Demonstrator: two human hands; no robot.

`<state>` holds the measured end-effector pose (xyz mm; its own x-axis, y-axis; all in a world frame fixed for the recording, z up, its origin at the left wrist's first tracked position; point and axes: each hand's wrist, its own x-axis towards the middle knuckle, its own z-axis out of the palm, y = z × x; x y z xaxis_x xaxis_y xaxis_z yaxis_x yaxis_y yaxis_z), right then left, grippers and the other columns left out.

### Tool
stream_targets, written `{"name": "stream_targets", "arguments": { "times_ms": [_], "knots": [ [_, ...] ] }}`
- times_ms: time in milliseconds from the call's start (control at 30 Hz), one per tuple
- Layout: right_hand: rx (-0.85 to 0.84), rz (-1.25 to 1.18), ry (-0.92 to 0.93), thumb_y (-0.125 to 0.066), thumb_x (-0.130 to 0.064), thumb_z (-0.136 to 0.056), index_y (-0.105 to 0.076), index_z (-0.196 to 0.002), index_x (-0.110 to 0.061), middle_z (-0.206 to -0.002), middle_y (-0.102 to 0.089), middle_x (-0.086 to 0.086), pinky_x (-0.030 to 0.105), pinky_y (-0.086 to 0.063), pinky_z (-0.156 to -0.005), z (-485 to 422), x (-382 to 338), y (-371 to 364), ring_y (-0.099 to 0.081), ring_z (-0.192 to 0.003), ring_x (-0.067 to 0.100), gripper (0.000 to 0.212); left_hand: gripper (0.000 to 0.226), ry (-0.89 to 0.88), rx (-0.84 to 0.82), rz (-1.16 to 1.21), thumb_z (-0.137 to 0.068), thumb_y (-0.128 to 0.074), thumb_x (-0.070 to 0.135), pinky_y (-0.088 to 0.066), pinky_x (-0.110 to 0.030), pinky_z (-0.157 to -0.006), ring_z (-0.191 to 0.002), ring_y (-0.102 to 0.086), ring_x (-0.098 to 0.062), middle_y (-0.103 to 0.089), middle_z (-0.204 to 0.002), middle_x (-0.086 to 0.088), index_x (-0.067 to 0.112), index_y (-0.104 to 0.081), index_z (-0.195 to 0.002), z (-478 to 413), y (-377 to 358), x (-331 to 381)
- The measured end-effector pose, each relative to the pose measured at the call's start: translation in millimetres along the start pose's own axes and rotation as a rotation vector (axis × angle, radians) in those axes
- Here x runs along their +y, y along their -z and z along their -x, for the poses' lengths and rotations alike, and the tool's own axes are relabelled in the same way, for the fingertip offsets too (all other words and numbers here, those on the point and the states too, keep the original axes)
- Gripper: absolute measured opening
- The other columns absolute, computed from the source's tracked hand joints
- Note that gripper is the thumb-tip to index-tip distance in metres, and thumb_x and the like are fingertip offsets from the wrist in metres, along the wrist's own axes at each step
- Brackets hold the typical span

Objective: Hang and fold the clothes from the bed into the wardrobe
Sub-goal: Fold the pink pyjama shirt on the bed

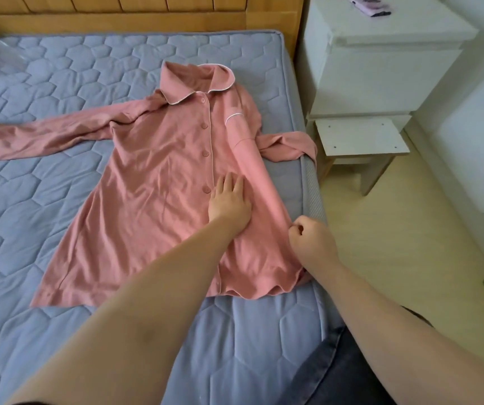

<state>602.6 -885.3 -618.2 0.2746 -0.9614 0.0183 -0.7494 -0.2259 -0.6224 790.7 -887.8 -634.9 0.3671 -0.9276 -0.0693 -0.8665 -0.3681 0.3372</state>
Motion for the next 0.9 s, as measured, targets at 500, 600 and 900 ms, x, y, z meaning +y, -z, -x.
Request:
{"name": "stream_targets", "arguments": {
  "times_ms": [500,600,900],
  "knots": [
    [0.074,0.28,0.071,-0.058,-0.015,-0.079,-0.047,-0.135,-0.013,-0.122,-0.057,0.015,0.041,-0.045,-0.097,-212,-18,-26,-0.05,-0.117,0.037,0.057,0.071,-0.029,0.083,-0.099,-0.084,-0.035,0.038,-0.005,-0.043,-0.118,-0.147,-0.004,-0.03,-0.009,-0.16,-0.011,0.02,-0.02,-0.151,-14,-38,-7],
    [-0.301,0.473,-0.014,-0.057,-0.013,-0.077,-0.068,-0.105,-0.011,-0.101,-0.066,0.015,0.023,-0.056,-0.065,-239,-28,-12,-0.063,-0.091,0.032,0.029,0.069,-0.029,0.097,-0.089,-0.084,-0.039,0.037,-0.008,-0.044,-0.118,-0.146,-0.007,-0.031,-0.013,-0.159,-0.011,0.02,-0.026,-0.15,-13,-38,-6],
    [0.546,-0.075,-0.383,-0.032,-0.019,-0.099,-0.054,-0.125,-0.01,-0.125,-0.058,0.011,0.032,-0.043,-0.097,-291,46,106,-0.055,-0.116,0.025,0.036,0.067,-0.022,0.155,-0.063,-0.081,-0.039,0.032,-0.014,-0.044,-0.117,-0.145,-0.016,-0.031,-0.026,-0.155,-0.013,0.018,-0.035,-0.146,-12,-36,-3]
  ]
}}
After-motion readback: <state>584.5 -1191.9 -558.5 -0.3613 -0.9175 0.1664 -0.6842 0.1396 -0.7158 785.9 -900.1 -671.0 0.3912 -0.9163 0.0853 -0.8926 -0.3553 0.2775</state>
